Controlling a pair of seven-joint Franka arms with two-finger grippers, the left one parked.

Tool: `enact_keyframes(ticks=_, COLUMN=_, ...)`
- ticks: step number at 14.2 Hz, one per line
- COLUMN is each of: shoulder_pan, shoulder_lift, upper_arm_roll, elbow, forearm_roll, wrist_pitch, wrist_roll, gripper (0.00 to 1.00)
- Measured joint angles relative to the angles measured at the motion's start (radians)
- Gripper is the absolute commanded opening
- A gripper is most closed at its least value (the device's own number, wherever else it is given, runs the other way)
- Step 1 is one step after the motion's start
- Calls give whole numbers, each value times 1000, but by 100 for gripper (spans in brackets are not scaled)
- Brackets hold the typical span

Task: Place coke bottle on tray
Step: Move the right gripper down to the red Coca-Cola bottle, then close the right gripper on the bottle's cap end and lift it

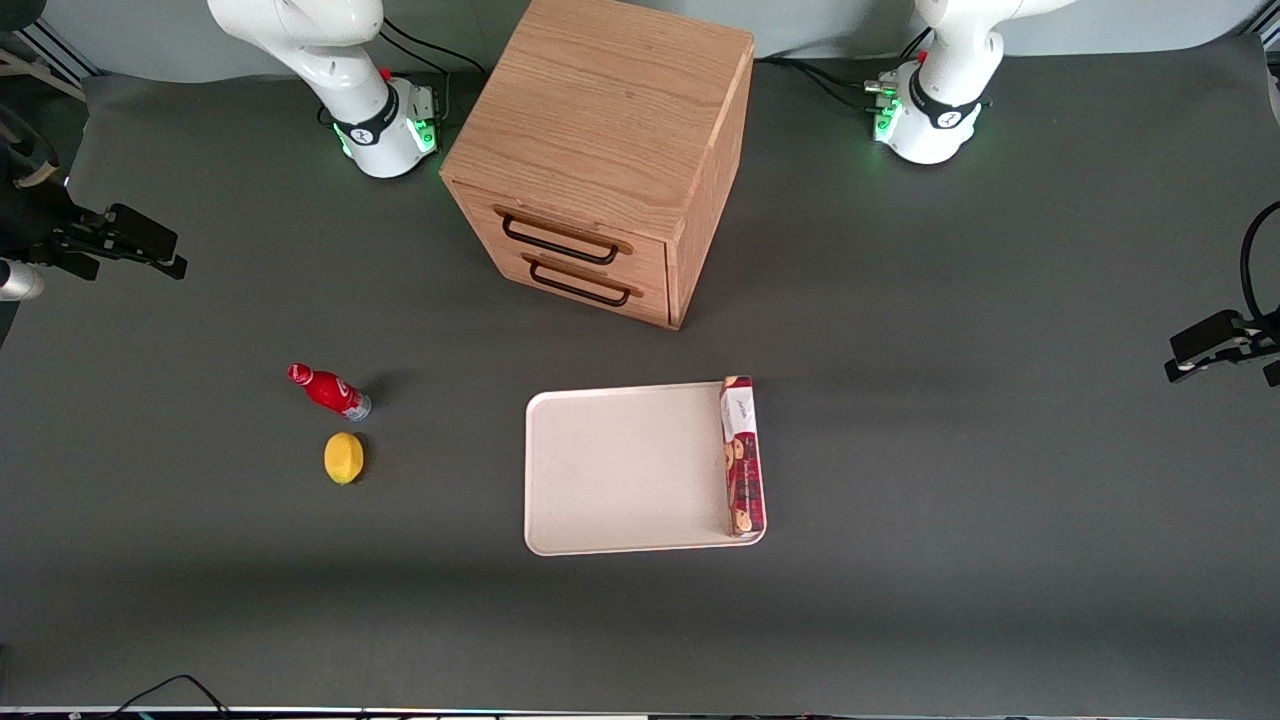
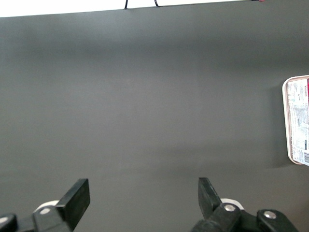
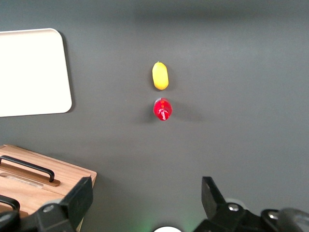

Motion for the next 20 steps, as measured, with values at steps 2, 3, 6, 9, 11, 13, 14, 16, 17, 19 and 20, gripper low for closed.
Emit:
enact_keyframes(ticks=2, shoulder_pan=1, shoulder_lift=0, upper_arm_roll=-1, elbow=1, forearm_roll=0, wrist_pitch=-9, wrist_roll=0, gripper=100)
enact_keyframes(ticks=3, shoulder_pan=1, shoulder_lift=0, upper_arm_roll=-1, elbow=3, forearm_roll=0, wrist_pitch=-12, wrist_roll=0, gripper=100)
enact_keyframes(ticks=6, shoulder_pan=3, shoulder_lift=3, upper_arm_roll=-11, elbow=1, forearm_roll=0, wrist_pitch=-28, wrist_roll=0, gripper=100)
enact_keyframes(ticks=9, shoulder_pan=3, shoulder_lift=22, upper_arm_roll=-52, elbow=-94, forearm_roll=0, wrist_pitch=30, wrist_roll=-31, gripper=100)
enact_keyframes(ticks=11, shoulder_pan=3, shoulder_lift=42, upper_arm_roll=-66, elbow=-250, forearm_roll=0, wrist_pitch=199, wrist_roll=-50, gripper=100)
enact_keyframes(ticks=13, shoulder_pan=3, shoulder_lift=61, upper_arm_roll=-68, elbow=-429, forearm_roll=0, wrist_pitch=414, wrist_roll=-50, gripper=100)
enact_keyframes(ticks=14, shoulder_pan=4, shoulder_lift=69, upper_arm_roll=-68, elbow=-502, forearm_roll=0, wrist_pitch=504, wrist_roll=-50, gripper=100)
enact_keyframes(ticks=16, shoulder_pan=8, shoulder_lift=87, upper_arm_roll=-68, elbow=-594, forearm_roll=0, wrist_pitch=634, wrist_roll=-50, gripper=100)
enact_keyframes(ticks=17, shoulder_pan=10, shoulder_lift=98, upper_arm_roll=-68, elbow=-620, forearm_roll=0, wrist_pitch=683, wrist_roll=-50, gripper=99)
enact_keyframes(ticks=19, shoulder_pan=12, shoulder_lift=118, upper_arm_roll=-68, elbow=-650, forearm_roll=0, wrist_pitch=750, wrist_roll=-50, gripper=93)
enact_keyframes(ticks=20, shoulder_pan=12, shoulder_lift=127, upper_arm_roll=-68, elbow=-663, forearm_roll=0, wrist_pitch=774, wrist_roll=-50, gripper=88)
